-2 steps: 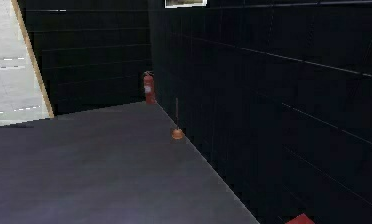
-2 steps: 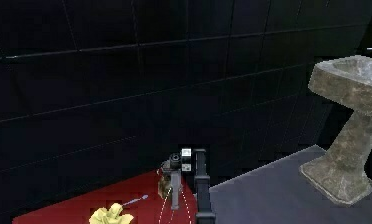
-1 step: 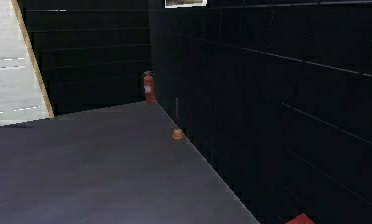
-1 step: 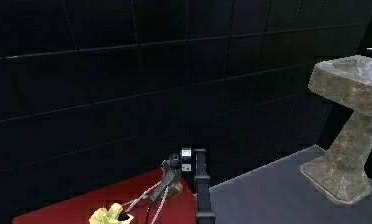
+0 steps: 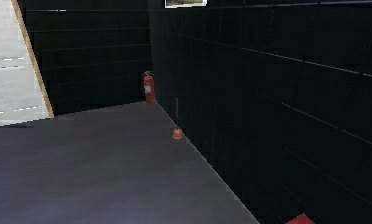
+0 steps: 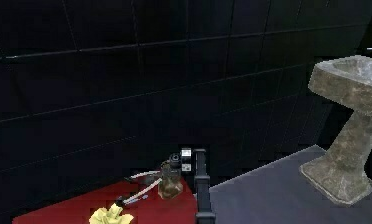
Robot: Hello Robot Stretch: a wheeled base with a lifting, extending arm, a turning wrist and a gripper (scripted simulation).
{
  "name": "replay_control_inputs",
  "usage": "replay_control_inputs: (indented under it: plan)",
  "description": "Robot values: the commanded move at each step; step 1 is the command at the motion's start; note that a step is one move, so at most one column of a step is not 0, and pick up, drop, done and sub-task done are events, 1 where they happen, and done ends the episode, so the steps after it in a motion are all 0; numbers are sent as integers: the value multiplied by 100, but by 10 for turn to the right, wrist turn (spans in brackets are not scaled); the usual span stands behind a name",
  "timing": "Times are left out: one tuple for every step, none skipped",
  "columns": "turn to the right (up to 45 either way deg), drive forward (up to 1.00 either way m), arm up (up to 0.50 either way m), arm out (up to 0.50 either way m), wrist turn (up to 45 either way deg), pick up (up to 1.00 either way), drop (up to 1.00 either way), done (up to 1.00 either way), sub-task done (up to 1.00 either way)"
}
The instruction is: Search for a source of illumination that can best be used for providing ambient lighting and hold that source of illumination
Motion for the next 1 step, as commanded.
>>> replay_control_inputs:
  plan:
    - [0,0,0,0,450,0,0,0,0]
